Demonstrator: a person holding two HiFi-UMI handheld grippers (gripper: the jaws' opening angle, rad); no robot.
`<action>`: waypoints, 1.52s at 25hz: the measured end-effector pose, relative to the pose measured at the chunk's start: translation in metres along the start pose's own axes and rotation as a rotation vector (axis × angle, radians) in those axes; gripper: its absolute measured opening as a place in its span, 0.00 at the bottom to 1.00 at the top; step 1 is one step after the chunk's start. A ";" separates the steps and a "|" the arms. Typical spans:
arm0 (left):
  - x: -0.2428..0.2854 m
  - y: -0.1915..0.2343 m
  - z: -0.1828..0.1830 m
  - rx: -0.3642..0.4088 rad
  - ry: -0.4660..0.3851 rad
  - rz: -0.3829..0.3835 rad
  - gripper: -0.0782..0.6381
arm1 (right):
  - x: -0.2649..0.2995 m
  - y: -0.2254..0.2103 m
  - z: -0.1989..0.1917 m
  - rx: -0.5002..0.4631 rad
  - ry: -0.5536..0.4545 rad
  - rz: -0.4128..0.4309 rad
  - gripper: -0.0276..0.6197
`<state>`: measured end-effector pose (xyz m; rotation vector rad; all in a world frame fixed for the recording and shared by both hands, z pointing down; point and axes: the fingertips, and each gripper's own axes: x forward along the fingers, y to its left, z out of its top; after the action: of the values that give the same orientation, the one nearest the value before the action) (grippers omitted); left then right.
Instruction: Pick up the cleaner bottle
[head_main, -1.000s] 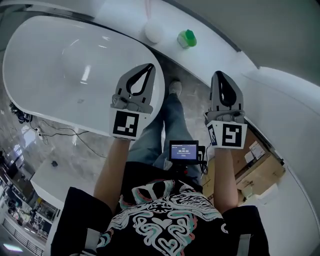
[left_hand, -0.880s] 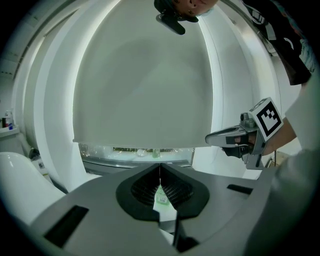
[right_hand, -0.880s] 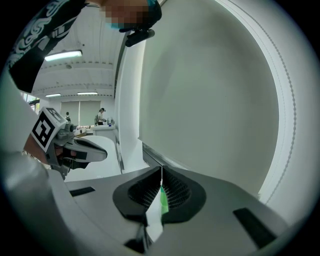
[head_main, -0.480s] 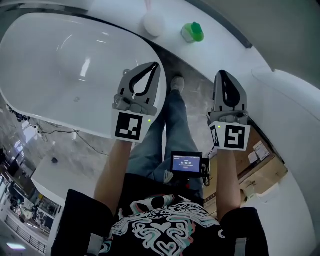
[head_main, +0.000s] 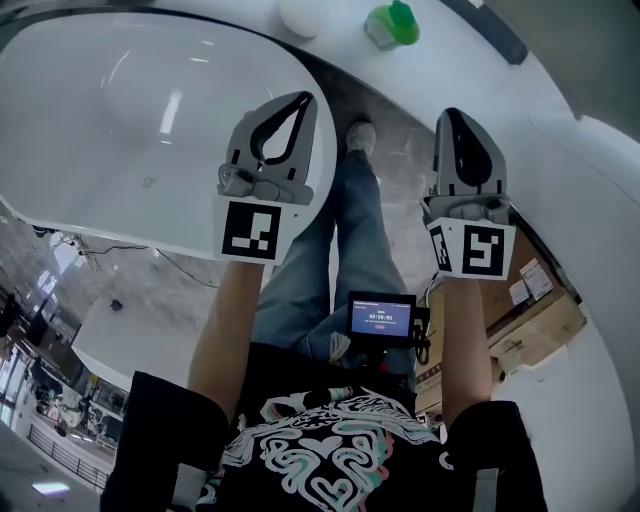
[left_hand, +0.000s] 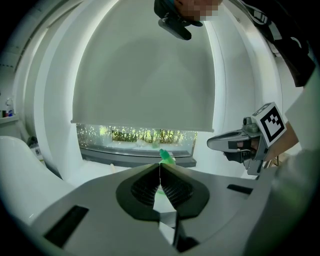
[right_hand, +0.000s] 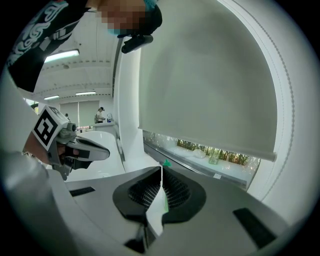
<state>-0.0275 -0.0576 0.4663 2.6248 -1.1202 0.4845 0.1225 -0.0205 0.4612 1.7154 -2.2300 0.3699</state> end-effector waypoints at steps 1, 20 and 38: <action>0.002 -0.001 0.000 -0.003 -0.006 0.000 0.13 | 0.000 -0.001 -0.001 -0.001 0.000 -0.002 0.09; 0.027 0.018 -0.017 -0.033 0.004 0.022 0.13 | 0.038 -0.013 -0.020 0.012 -0.002 0.009 0.09; 0.083 0.024 -0.047 -0.050 0.024 0.076 0.13 | 0.100 -0.035 -0.082 -0.029 0.067 0.108 0.26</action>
<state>-0.0009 -0.1108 0.5442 2.5348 -1.2128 0.4955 0.1385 -0.0874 0.5764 1.5486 -2.2741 0.4123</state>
